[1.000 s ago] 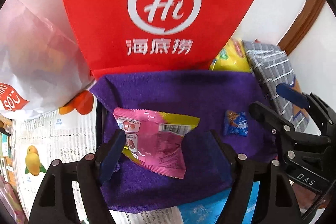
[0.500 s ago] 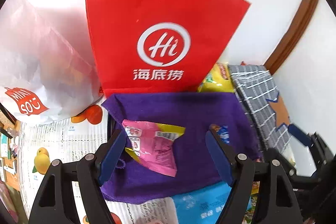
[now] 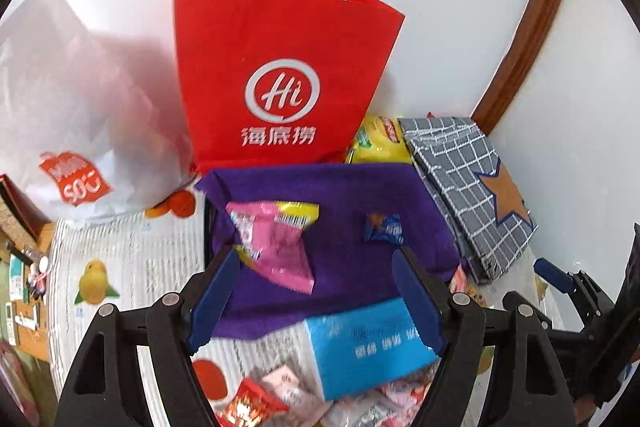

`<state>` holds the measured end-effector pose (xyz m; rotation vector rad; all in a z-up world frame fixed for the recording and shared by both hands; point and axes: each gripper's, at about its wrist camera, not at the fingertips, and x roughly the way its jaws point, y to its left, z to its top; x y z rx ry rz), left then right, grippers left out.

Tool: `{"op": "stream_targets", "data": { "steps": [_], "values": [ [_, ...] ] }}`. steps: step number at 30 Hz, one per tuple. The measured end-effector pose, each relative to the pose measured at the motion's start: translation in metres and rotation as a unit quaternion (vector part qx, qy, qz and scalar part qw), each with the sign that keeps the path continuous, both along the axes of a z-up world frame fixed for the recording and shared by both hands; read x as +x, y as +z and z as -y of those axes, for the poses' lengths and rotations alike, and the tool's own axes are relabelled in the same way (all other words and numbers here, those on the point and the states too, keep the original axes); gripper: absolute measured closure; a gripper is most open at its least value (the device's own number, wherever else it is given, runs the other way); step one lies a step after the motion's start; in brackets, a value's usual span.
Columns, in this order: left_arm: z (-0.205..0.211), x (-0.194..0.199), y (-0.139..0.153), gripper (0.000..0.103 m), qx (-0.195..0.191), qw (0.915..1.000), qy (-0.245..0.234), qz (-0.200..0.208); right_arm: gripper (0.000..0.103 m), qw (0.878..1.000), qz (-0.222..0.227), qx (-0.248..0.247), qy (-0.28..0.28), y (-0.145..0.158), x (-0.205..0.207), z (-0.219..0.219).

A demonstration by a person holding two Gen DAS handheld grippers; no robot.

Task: Organize snacks
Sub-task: 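Withdraw both tools from the towel toward the remaining snacks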

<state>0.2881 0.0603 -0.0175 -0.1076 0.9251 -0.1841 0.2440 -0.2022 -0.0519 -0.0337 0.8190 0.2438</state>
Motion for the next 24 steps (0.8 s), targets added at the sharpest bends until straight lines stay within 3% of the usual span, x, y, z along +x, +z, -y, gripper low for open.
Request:
{"op": "stream_targets", "data": {
  "steps": [9,18,24],
  "values": [
    [-0.01,-0.047,-0.022,0.026,0.02,0.9994,0.019,-0.021,0.026,1.0,-0.009,-0.004,0.0,-0.011,-0.031,0.009],
    [-0.031,-0.086,-0.047,0.026,0.002,0.997,0.063,-0.044,0.026,1.0,-0.009,-0.004,-0.009,-0.024,-0.057,0.024],
    [-0.04,-0.1,-0.063,0.026,-0.007,0.9957,0.07,-0.061,0.026,0.999,-0.032,-0.006,-0.021,-0.047,-0.062,0.037]
  ]
}}
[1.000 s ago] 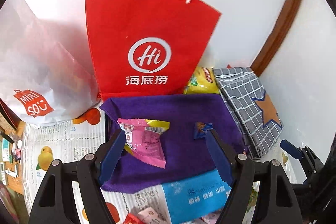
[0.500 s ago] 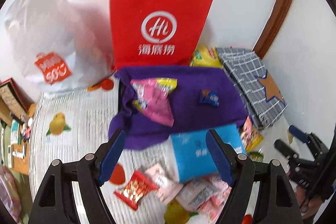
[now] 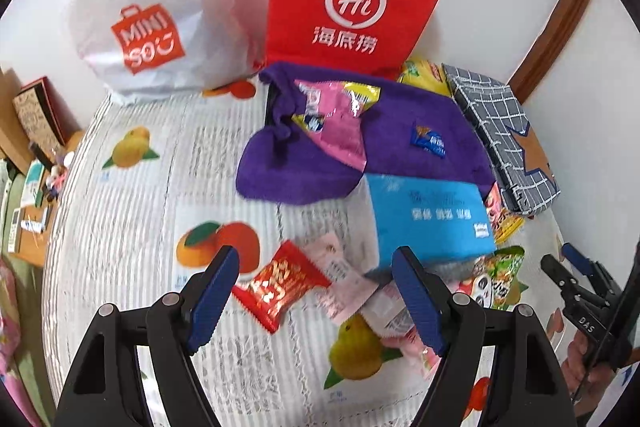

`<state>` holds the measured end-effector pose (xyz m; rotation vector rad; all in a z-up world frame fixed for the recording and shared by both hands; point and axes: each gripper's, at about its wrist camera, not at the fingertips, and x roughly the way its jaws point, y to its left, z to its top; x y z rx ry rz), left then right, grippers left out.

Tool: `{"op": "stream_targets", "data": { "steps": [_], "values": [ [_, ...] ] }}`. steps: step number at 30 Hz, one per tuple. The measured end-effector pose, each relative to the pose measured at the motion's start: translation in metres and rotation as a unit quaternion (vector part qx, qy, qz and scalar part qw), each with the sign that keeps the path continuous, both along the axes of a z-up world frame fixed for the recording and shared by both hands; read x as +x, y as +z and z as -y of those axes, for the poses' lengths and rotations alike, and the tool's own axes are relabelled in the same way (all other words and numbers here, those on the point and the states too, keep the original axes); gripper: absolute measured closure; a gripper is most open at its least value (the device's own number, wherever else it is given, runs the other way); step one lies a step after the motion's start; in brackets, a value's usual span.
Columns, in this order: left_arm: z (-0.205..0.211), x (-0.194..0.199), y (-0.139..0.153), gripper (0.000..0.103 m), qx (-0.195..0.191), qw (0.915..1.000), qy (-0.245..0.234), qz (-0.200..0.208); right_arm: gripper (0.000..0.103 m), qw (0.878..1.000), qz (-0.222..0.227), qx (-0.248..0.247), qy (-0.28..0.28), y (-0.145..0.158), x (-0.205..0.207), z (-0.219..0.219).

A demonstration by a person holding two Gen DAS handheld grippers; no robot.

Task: Organize snacks
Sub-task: 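Withdraw both tools from the towel toward the remaining snacks, then grasp the green packet with the right tool while the left tool grasps the red packet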

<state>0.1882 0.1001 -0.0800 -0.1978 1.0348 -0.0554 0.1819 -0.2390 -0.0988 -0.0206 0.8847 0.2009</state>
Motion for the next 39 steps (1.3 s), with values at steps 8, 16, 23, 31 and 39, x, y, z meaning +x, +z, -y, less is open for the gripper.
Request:
{"op": "stream_targets", "data": {
  "steps": [8,16,23,31,39],
  "values": [
    [-0.012,-0.013,-0.015,0.026,-0.007,0.9999,0.012,-0.009,0.027,0.999,-0.038,0.02,0.013,-0.039,0.004,-0.009],
    [-0.029,-0.016,-0.039,0.026,0.018,0.9987,0.041,-0.026,0.038,0.997,-0.072,-0.003,0.026,-0.077,0.018,-0.028],
    [-0.025,-0.005,-0.062,0.026,0.033,0.9988,0.016,-0.033,0.052,0.997,-0.065,0.008,0.035,-0.082,0.017,-0.027],
    [-0.012,0.022,-0.075,0.026,0.035,0.9986,-0.015,-0.037,0.052,0.998,-0.056,0.023,0.026,-0.069,0.009,-0.014],
    [-0.01,0.019,-0.093,0.027,-0.014,0.9972,-0.043,-0.059,0.052,0.999,-0.047,0.013,0.021,-0.055,-0.005,0.0]
  ]
}}
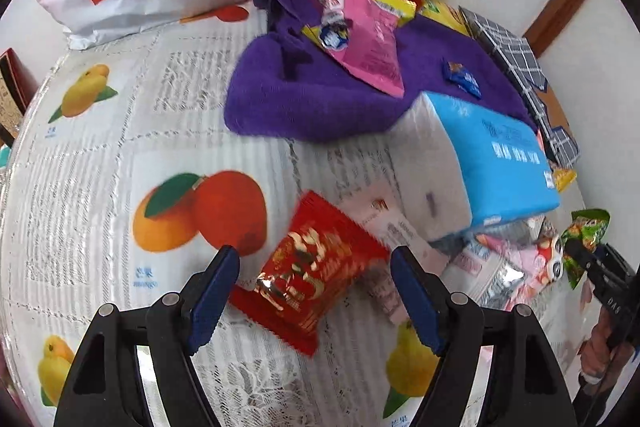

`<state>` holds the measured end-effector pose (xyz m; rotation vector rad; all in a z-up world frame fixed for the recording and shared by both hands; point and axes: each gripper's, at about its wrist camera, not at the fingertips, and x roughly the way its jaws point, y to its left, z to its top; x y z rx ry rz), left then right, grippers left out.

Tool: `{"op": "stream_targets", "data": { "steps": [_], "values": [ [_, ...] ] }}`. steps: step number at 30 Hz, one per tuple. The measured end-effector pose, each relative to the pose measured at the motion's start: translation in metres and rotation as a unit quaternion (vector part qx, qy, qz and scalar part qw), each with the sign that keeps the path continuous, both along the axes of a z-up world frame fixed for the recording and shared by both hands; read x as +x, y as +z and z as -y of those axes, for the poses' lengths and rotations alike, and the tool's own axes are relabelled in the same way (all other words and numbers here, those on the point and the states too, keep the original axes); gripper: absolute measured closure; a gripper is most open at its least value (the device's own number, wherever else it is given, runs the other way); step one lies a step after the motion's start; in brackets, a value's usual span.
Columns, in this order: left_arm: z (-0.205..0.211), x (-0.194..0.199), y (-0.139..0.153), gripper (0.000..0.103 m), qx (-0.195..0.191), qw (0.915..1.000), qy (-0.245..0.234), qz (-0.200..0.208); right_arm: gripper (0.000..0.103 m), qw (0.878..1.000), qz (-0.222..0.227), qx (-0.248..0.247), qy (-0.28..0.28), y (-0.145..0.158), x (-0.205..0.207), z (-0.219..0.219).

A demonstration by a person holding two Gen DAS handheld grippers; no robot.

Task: Organize snacks
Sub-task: 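Grasp the green packet with the right tool while the left tool grasps the red packet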

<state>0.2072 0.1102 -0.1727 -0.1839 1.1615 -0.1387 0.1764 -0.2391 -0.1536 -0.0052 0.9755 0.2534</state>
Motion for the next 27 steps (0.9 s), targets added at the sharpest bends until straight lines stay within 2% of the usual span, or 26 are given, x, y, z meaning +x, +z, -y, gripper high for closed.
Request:
{"op": "stream_targets", "data": {
  "steps": [2,6,8,9,11,15,22,27],
  "values": [
    [0.003,-0.005,-0.003,0.028,-0.002,1.0,-0.007,-0.002,0.052,1.0,-0.003,0.0,-0.007,0.0,-0.003,0.004],
    [0.012,-0.012,-0.003,0.033,0.023,0.9996,-0.016,0.011,0.052,1.0,-0.008,0.004,-0.018,-0.001,-0.007,0.007],
    [0.013,-0.015,-0.002,0.046,0.015,0.9996,-0.02,0.012,0.052,1.0,-0.009,0.004,-0.021,-0.002,-0.011,0.006],
    [0.014,-0.016,-0.001,0.05,0.01,0.9996,-0.022,0.013,0.052,1.0,-0.009,0.004,-0.021,-0.002,-0.013,0.006],
    [0.014,-0.019,0.001,0.065,0.001,0.9996,-0.026,0.013,0.052,1.0,-0.006,0.003,-0.021,0.0,-0.017,0.003],
    [0.014,-0.024,0.004,0.066,0.008,0.9996,-0.023,0.017,0.052,1.0,-0.001,0.002,-0.02,0.004,-0.024,-0.001],
    [0.009,-0.04,0.018,0.066,-0.012,0.9993,-0.014,0.031,0.052,1.0,0.009,0.004,-0.02,0.013,-0.034,-0.002],
    [0.015,-0.046,0.031,0.066,-0.024,0.9987,-0.025,0.038,0.052,1.0,0.019,0.009,-0.019,0.022,-0.038,-0.002]
  ]
}}
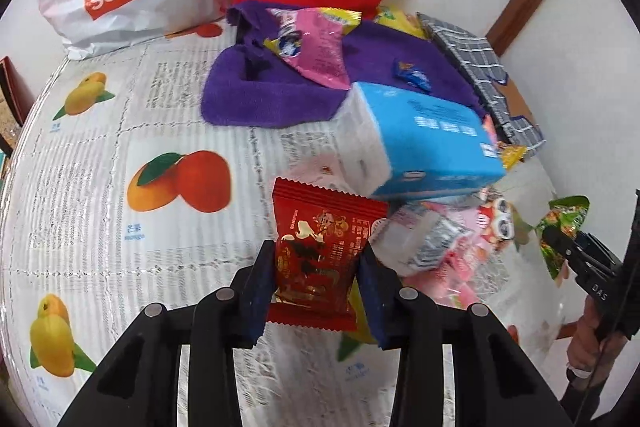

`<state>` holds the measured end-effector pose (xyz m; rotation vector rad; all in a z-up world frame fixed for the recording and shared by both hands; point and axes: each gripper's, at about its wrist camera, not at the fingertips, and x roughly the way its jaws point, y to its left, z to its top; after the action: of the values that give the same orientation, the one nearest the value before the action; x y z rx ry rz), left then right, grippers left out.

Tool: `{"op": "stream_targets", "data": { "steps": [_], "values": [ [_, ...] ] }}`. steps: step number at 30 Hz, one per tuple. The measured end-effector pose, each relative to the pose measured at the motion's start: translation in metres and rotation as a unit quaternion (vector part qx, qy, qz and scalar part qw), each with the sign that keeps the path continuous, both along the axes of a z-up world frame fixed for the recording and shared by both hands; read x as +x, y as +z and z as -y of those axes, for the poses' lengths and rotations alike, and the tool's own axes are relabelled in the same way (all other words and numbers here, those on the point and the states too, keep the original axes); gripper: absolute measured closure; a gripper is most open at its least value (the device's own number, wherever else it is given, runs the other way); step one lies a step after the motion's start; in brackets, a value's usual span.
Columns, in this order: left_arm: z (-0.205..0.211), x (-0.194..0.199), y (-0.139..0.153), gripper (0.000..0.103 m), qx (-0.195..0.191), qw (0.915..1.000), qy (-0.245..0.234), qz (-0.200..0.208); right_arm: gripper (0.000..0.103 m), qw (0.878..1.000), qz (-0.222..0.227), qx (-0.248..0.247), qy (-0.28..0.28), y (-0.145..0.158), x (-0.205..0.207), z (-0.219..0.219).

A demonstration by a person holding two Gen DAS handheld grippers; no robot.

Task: Organize snacks
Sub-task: 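Lift the green packet with the right tool while the left carries the red packet toward the towel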

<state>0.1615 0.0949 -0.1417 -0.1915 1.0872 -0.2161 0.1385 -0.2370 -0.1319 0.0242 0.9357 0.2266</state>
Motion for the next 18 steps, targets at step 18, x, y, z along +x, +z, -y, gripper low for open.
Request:
{"op": "stream_targets", "data": {
  "steps": [18],
  "values": [
    [0.025,-0.019,0.04,0.066,0.001,0.9994,-0.007,0.035,0.052,0.999,0.029,0.013,0.019,0.03,-0.005,-0.006]
  ]
}}
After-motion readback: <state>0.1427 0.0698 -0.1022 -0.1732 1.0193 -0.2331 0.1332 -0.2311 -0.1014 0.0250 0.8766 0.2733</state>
